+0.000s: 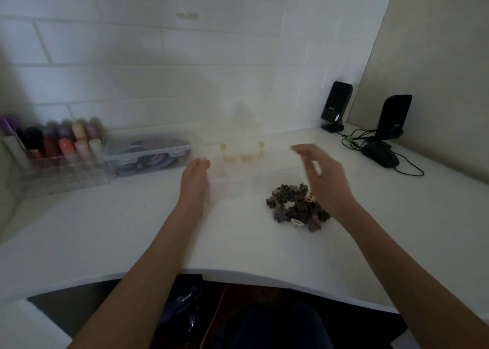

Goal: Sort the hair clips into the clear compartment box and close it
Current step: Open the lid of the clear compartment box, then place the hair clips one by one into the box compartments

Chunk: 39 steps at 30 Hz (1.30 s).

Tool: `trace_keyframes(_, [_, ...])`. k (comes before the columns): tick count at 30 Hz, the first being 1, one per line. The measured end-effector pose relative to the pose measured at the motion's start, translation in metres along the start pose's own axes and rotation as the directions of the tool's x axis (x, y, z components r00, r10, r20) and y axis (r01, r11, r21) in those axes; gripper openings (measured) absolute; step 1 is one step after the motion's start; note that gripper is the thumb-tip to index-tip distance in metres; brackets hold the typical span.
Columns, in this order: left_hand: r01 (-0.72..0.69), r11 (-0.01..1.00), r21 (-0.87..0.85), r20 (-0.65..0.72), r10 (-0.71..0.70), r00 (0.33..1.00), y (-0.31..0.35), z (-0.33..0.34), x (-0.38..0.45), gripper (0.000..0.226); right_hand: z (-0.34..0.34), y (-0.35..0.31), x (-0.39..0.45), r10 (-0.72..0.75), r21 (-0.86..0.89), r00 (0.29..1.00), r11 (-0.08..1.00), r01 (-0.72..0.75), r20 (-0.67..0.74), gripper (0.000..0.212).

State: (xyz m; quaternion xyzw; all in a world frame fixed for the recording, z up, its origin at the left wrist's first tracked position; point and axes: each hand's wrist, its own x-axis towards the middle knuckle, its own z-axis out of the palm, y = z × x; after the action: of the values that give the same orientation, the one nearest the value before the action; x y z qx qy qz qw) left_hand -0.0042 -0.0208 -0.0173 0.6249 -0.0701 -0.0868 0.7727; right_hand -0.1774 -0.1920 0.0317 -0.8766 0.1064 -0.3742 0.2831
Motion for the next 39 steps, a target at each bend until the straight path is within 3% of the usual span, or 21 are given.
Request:
trace_keyframes(2, [-0.023, 0.999, -0.049, 0.017, 0.024, 1.0, -0.001, 0.002, -0.001, 0.021, -0.014, 0.021, -0.008, 0.219, 0.054, 0.958, 0.976, -0.212, -0.187, 0.025])
trace_keyframes(3, [-0.051, 0.997, -0.058, 0.033, 0.053, 0.998, -0.001, 0.003, -0.002, 0.026, -0.018, 0.033, -0.013, 0.347, 0.079, 0.917, 0.938, -0.338, -0.195, 0.022])
trace_keyframes(4, [-0.084, 0.995, -0.058, 0.046, 0.086, 0.995, 0.0, 0.005, -0.003, 0.03, -0.019, 0.043, -0.018, 0.448, 0.089, 0.882, 0.894, -0.44, -0.144, 0.022])
trace_keyframes(6, [-0.13, 0.991, -0.03, 0.061, 0.132, 0.989, 0.001, 0.009, -0.003, 0.035, -0.012, 0.061, -0.028, 0.512, -0.007, 0.858, 0.859, -0.512, 0.037, 0.027])
trace_keyframes(8, [-0.128, 0.992, 0.011, 0.083, 0.127, 0.988, 0.002, 0.01, 0.003, 0.037, -0.004, 0.065, -0.033, 0.473, -0.132, 0.865, 0.88, -0.456, 0.166, 0.032])
trace_keyframes(11, [-0.08, 0.994, 0.068, 0.14, 0.07, 0.988, 0.007, 0.009, 0.017, 0.043, 0.0, 0.06, -0.031, 0.447, -0.162, 0.868, 0.893, -0.42, 0.217, 0.029])
trace_keyframes(16, [0.008, 0.999, -0.039, 0.233, 0.001, 0.972, 0.011, 0.014, 0.027, 0.046, -0.005, 0.056, -0.035, 0.349, -0.018, 0.915, 0.935, -0.353, 0.203, 0.019])
trace_keyframes(19, [0.025, 0.995, -0.092, 0.336, 0.007, 0.942, 0.005, 0.012, 0.034, 0.036, -0.004, 0.053, -0.034, 0.309, 0.075, 0.938, 0.943, -0.323, 0.157, 0.025])
trace_keyframes(26, [-0.048, 0.995, -0.09, 0.297, 0.072, 0.952, 0.004, 0.015, 0.027, 0.054, -0.001, 0.046, -0.035, 0.253, 0.239, 0.962, 0.933, -0.27, 0.099, 0.037])
trace_keyframes(31, [-0.038, 0.991, -0.128, 0.268, 0.071, 0.961, 0.007, 0.016, 0.026, 0.017, -0.002, 0.04, -0.036, 0.299, 0.321, 0.953, 0.899, -0.297, 0.045, 0.027])
trace_keyframes(34, [0.012, 0.989, -0.149, 0.245, 0.025, 0.969, 0.004, 0.018, 0.033, 0.009, -0.003, 0.04, -0.036, 0.325, 0.338, 0.945, 0.885, -0.32, 0.043, 0.028])
trace_keyframes(39, [0.043, 0.989, -0.143, 0.234, -0.009, 0.972, 0.001, 0.018, 0.036, 0.03, -0.004, 0.036, -0.034, 0.304, 0.297, 0.953, 0.911, -0.284, -0.019, 0.019])
